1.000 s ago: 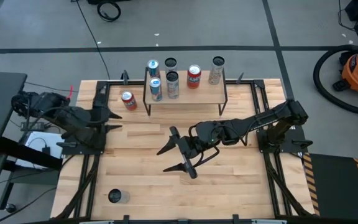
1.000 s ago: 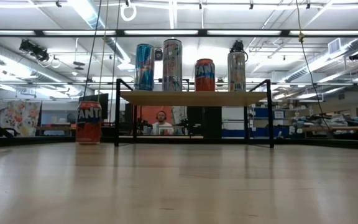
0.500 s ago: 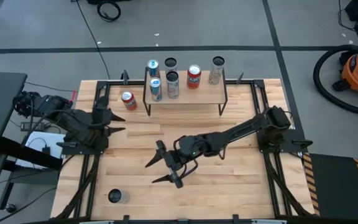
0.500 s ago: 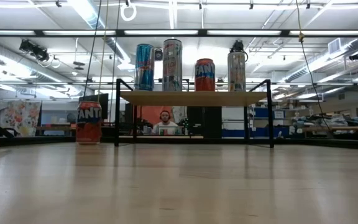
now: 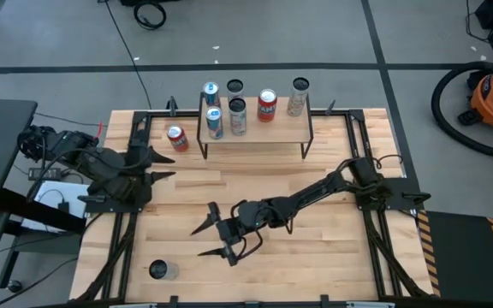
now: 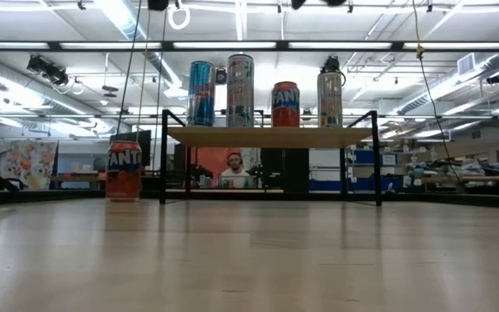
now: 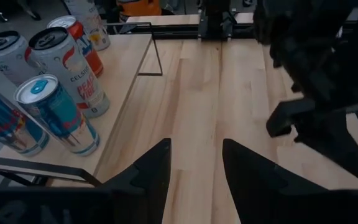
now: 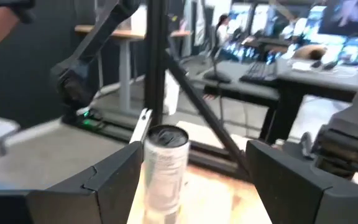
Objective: Place canned beverage on shelf
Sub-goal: Put the white yellow soda can on the shelf aligned with the other white yellow soda can
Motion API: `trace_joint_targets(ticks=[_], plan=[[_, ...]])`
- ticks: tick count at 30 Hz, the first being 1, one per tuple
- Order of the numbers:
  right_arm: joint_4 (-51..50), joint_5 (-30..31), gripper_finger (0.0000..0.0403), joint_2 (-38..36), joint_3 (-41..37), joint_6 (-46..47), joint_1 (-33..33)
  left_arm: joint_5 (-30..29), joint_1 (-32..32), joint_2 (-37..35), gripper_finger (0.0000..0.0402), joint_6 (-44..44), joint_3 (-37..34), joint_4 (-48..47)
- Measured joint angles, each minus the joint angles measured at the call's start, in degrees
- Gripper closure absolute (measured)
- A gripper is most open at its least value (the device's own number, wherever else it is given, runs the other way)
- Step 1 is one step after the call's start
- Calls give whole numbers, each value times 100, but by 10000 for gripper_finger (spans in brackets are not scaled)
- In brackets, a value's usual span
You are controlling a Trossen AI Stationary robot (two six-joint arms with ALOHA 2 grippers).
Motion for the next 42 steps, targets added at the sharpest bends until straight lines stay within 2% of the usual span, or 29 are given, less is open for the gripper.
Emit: trace_joint_targets(ticks=[7, 14, 20, 27, 33, 42], plan=[[492, 63, 106, 559, 164, 26, 9, -6, 0, 15, 246, -13, 0, 14], [460, -9, 106, 1374, 1147, 27, 63, -6, 0, 15, 246, -6, 0, -6], [376, 314, 106, 1707, 1677, 609, 104, -6, 0, 13, 246, 48, 0, -23], [245, 754, 106, 2121, 2193, 426, 326, -6, 0, 13, 246, 10, 0, -9], [92, 1169, 106, 2161, 2267, 452, 343, -4, 0, 15, 246, -207, 0, -4], [-26, 1020, 106, 2160, 2267, 580, 404, -4, 0, 15, 246, -577, 2, 38]])
